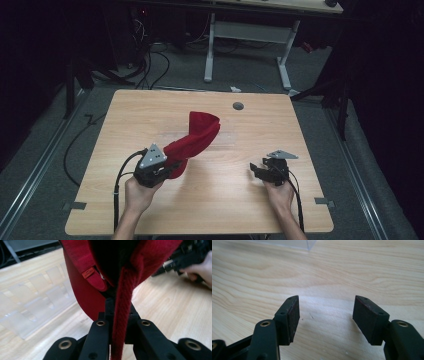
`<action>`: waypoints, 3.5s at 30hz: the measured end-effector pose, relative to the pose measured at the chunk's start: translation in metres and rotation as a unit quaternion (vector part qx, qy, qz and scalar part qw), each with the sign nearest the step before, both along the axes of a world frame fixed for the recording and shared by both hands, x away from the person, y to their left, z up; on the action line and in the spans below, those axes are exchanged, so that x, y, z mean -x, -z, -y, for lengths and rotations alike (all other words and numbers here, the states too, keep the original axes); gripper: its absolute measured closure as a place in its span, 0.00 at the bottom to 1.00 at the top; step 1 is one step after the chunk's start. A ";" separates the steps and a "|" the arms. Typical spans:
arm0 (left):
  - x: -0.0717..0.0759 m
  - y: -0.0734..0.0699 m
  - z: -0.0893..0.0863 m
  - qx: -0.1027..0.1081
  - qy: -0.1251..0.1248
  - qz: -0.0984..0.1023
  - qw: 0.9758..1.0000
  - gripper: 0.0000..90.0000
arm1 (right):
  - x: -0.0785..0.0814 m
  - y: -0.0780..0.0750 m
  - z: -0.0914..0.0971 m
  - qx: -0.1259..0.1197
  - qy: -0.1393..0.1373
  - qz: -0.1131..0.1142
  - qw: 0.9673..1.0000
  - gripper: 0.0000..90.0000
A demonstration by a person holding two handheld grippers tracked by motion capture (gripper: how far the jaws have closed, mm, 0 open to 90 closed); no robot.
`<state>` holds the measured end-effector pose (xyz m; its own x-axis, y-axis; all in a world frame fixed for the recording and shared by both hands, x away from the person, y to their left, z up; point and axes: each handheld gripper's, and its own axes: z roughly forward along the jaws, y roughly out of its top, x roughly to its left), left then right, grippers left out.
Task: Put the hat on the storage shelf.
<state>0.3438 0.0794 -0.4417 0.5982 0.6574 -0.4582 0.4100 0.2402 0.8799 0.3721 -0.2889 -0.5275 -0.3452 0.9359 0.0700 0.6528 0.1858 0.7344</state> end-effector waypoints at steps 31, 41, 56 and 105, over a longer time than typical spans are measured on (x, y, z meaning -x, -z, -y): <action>-0.043 -0.029 -0.047 0.114 -0.115 -0.015 0.987 0.95 | 0.001 0.003 -0.005 0.044 0.003 0.007 0.999 0.40; -0.058 -0.037 -0.054 0.124 -0.132 -0.015 0.983 0.95 | 0.001 0.003 -0.005 0.043 0.002 0.007 0.999 0.39; -0.086 -0.043 -0.052 0.123 -0.153 0.001 0.981 0.95 | 0.001 0.003 -0.005 0.043 0.001 0.007 0.999 0.38; -0.124 0.011 -0.038 0.080 -0.192 0.007 0.978 0.95 | 0.001 0.004 -0.006 0.045 -0.002 0.007 0.999 0.37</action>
